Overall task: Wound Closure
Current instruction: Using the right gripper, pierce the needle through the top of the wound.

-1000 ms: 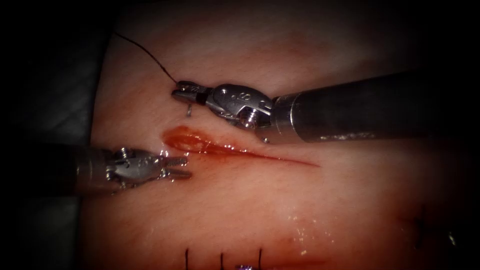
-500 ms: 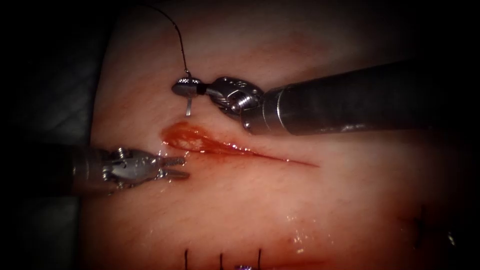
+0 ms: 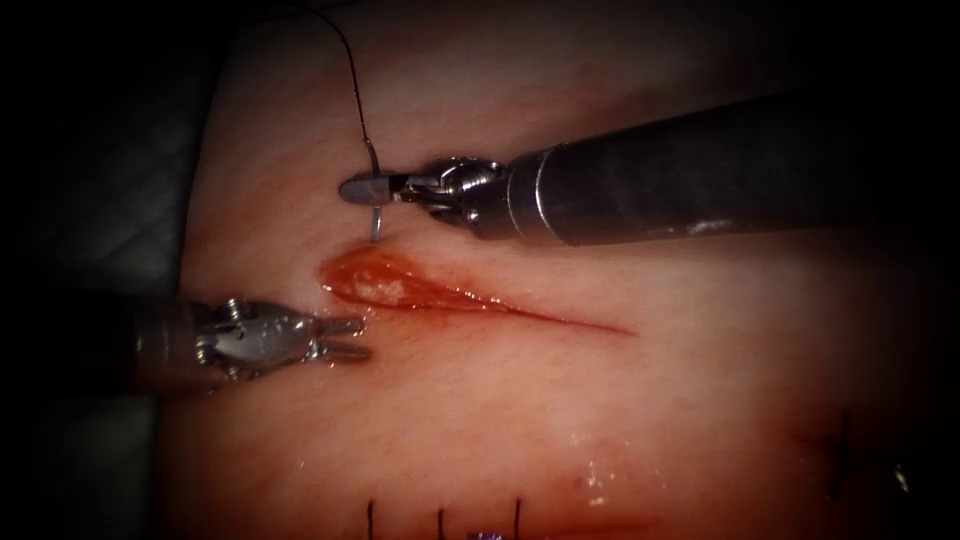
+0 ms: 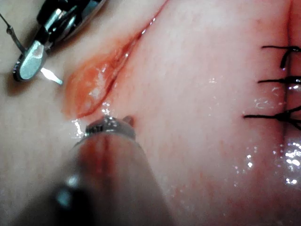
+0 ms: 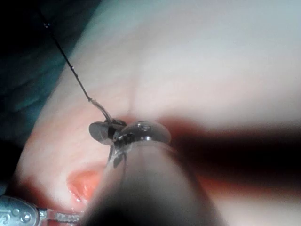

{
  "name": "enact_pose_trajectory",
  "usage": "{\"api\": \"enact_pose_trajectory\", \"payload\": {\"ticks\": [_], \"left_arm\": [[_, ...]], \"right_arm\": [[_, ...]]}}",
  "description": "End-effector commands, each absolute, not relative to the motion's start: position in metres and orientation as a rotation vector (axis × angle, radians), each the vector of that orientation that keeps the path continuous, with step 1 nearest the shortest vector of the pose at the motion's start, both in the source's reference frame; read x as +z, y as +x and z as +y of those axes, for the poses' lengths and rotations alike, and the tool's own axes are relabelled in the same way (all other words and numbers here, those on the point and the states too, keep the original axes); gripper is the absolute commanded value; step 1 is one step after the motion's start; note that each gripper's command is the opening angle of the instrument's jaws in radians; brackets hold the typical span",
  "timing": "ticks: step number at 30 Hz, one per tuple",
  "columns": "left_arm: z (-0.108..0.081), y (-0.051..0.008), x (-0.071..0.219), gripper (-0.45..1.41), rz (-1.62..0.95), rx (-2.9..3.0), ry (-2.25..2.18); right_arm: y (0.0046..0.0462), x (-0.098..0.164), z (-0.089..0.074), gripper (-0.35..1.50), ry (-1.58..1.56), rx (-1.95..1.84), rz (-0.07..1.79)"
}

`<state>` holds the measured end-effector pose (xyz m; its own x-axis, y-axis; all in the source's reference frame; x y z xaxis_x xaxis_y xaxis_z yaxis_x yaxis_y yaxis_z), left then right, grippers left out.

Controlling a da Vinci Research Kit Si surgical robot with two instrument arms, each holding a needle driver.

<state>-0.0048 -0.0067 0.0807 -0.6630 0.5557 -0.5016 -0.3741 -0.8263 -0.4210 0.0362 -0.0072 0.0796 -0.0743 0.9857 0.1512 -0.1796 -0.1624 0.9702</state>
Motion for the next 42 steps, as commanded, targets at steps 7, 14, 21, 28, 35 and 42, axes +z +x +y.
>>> {"api": "enact_pose_trajectory", "payload": {"ticks": [7, 14, 21, 28, 35, 42], "left_arm": [[-0.0067, -0.0048, 0.0813, -0.03, -0.386, 2.441, -0.86], [-0.0067, -0.0045, 0.0813, -0.03, -0.385, 2.443, -0.86], [-0.0067, -0.0045, 0.0813, -0.03, -0.385, 2.443, -0.859], [-0.0067, -0.0045, 0.0813, -0.03, -0.385, 2.443, -0.859], [-0.0067, -0.0047, 0.0813, -0.03, -0.383, 2.442, -0.858], [-0.0068, -0.0047, 0.0813, -0.03, -0.382, 2.442, -0.857]], "right_arm": [[0.0378, 0.0784, -0.0097, -0.35, 1.243, 1.426, 1.005], [0.0379, 0.0774, -0.0104, -0.35, 1.241, 1.448, 1.006], [0.0368, 0.0782, -0.0078, 0.84, 0.842, 1.331, 1.21], [0.035, 0.078, -0.0069, 0.93, 0.409, 1.228, 1.156], [0.0348, 0.0756, -0.006, 0.89, 0.249, 1.149, 1.123], [0.0356, 0.075, -0.0052, 0.83, 0.236, 1.144, 1.135]]}}
